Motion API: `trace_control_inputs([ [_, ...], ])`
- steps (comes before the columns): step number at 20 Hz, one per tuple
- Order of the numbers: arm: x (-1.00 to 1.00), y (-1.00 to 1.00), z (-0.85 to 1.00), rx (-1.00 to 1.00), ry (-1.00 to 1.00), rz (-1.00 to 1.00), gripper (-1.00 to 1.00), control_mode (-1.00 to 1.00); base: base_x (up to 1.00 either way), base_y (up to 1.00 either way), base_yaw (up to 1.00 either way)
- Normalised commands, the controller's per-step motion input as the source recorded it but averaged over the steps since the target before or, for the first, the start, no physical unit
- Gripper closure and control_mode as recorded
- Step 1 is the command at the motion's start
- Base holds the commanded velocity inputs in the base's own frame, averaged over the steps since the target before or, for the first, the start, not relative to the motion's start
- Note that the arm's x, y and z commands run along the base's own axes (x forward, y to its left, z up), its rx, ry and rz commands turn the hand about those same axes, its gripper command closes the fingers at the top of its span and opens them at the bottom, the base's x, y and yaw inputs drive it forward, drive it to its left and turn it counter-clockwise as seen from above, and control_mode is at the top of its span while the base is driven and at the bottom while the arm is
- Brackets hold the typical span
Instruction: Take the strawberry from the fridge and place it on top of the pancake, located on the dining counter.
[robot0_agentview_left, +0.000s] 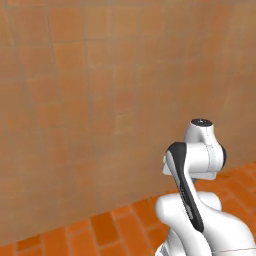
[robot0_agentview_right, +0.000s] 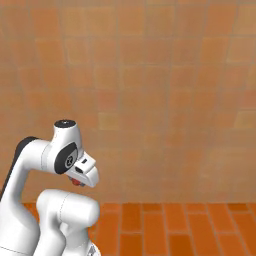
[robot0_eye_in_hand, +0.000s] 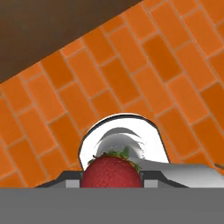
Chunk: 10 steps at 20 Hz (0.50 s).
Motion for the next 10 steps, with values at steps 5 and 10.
trace_control_inputs([
  [5,0.0,0.0,0.0,0.0,0.0,0.0,1.0,1.0,0.96,-0.54,-0.48],
  [10,0.0,0.0,0.0,0.0,0.0,0.0,1.0,1.0,0.98,-0.44,-0.51],
])
